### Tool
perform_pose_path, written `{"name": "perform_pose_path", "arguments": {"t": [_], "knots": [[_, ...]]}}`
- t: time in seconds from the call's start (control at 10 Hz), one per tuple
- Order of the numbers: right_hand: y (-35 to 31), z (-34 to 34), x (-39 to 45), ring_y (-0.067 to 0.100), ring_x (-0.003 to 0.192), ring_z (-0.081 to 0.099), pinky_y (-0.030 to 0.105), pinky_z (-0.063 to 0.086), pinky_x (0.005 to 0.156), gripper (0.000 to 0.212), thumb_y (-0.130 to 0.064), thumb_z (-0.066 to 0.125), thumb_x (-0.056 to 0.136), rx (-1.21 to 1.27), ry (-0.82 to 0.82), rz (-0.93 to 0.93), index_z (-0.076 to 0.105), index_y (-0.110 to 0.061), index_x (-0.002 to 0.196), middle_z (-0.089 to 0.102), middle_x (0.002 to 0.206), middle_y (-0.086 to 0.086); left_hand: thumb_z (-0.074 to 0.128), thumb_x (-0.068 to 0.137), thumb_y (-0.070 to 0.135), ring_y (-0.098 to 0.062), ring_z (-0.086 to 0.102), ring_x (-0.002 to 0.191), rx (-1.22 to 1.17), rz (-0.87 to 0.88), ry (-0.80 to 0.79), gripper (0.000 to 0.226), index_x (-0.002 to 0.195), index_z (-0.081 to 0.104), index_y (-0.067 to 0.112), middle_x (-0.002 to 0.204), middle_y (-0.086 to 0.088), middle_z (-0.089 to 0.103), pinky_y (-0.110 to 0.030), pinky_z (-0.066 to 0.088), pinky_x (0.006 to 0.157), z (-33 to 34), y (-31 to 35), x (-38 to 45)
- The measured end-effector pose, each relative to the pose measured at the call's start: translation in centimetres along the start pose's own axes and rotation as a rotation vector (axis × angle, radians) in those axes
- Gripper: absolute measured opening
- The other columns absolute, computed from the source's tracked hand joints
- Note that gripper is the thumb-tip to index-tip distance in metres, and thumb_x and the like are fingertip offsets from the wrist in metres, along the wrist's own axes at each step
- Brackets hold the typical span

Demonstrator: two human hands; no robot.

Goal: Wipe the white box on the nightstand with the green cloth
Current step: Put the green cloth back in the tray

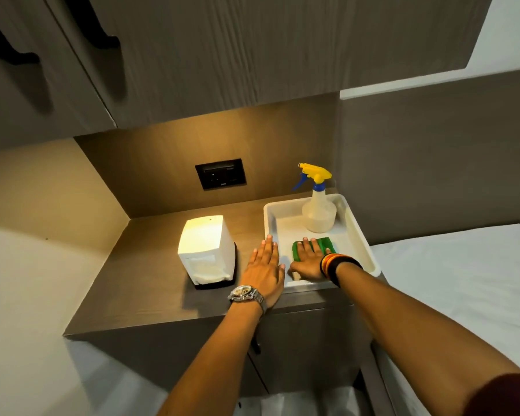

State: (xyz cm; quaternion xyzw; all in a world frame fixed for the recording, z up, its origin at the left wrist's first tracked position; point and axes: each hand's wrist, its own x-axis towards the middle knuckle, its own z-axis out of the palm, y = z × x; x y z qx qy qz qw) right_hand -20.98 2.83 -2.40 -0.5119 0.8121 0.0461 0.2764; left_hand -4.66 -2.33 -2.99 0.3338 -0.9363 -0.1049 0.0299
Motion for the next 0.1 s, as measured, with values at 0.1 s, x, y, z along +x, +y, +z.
{"name": "perform_pose_path", "arguments": {"t": [0.1], "knots": [[0.49,0.36,-1.81,0.026,0.154,-0.011,0.051,-0.009,0.122,0.070,-0.048,0.022,0.098,0.091,0.141,-0.055,-0.001,-0.019,0.157,-0.009,0.167,0.005,0.017,0.107,0.043,-0.021,-0.009,0.155,-0.015,0.054,0.072,0.065,0.160,-0.002,0.010,0.166,-0.007,-0.016,-0.032,-0.010,0.122,-1.64,1.00,-1.27]]}}
